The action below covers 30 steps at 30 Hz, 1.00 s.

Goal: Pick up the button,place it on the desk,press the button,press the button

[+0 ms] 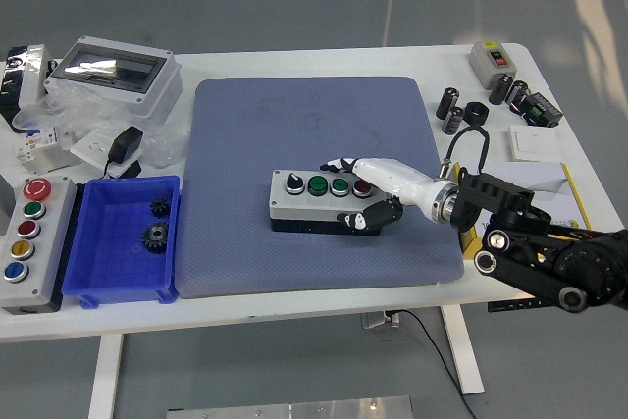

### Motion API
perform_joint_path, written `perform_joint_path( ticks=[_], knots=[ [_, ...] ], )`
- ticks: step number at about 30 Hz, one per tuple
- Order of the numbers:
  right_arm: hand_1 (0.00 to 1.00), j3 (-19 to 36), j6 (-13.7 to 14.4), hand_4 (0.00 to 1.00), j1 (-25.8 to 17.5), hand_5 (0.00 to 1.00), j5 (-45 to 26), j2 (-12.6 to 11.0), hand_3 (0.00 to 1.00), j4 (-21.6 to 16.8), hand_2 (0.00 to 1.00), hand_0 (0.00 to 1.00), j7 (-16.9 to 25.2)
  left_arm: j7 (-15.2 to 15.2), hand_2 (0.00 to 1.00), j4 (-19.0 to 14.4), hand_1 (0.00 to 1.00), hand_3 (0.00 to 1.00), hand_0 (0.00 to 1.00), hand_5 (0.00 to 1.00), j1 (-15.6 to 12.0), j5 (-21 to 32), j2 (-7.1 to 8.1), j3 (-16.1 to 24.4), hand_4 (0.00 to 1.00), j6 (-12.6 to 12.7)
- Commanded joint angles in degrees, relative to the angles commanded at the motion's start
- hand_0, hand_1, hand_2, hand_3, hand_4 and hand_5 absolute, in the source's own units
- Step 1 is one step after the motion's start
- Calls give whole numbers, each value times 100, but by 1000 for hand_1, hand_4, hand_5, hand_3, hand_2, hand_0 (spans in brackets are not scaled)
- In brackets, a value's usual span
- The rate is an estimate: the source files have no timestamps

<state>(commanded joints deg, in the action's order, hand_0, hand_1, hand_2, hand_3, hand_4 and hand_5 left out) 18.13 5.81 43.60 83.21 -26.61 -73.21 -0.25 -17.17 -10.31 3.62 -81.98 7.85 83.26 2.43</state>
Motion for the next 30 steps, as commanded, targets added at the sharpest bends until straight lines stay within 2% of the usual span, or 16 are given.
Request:
perform_joint_path(
  ticks=[7,8,13,14,23,30],
  knots=[
    [872,21,-31,311,-16,2,-66,-38,933,-20,861,949,9,-1,531,0,525,590,619,231,-4,6,0,-11,602,-5],
    [878,28,-46,358,-21,2,-71,-44,943,-25,869,959,4,-2,531,0,524,589,619,225,-6,8,0,-14,597,-5],
    [878,102,-141,358,-50,2,-93,-90,943,-79,869,959,2,-9,531,0,524,589,619,225,-20,15,-8,-29,597,-13],
    [883,124,-166,388,-56,2,-103,-104,946,-96,873,959,5,-11,530,0,522,589,619,225,-22,17,-10,-31,597,-14],
    [885,554,-369,390,-182,2,-127,-300,948,-403,875,959,95,-19,530,0,522,588,619,225,-43,52,-18,-55,596,-16],
    [899,750,-548,394,-249,2,-175,-356,963,-507,885,962,75,-25,530,0,523,588,619,224,-48,67,-24,-72,597,-26]
  ],
)
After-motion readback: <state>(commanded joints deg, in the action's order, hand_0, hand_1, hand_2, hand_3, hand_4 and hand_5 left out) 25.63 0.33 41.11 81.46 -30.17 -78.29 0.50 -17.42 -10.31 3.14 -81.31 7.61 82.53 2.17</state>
